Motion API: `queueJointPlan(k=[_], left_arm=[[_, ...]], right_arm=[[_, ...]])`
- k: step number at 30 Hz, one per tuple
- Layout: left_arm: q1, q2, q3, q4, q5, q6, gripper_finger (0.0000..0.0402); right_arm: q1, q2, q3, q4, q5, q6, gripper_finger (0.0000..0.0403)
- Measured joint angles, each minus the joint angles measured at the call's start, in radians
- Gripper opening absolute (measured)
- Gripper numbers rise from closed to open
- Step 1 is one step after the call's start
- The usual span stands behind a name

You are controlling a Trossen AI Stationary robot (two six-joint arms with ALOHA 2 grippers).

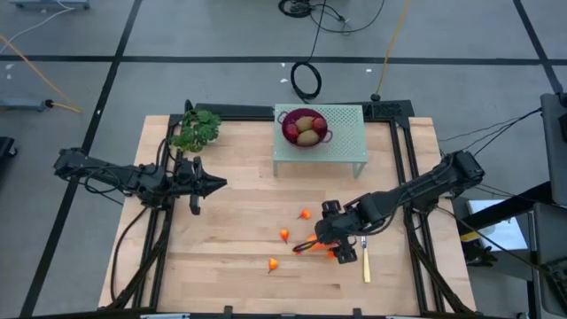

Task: Pick & Place Fruit
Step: Put the mango into the strainer bowl on the shelf

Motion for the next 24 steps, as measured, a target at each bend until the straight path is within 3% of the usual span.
queueJointPlan(k=[9,24], left_arm=[[0.000,0.000,0.000,0.000,0.000,0.000,0.0024],[0.000,0.000,0.000,0.000,0.001,0.001,0.0024]], right_arm=[[-0.001,0.088,0.000,0.030,-0.002,-0.032,0.0343],[-0.009,0.081,0.000,0.043,-0.007,-0.002,0.0343]])
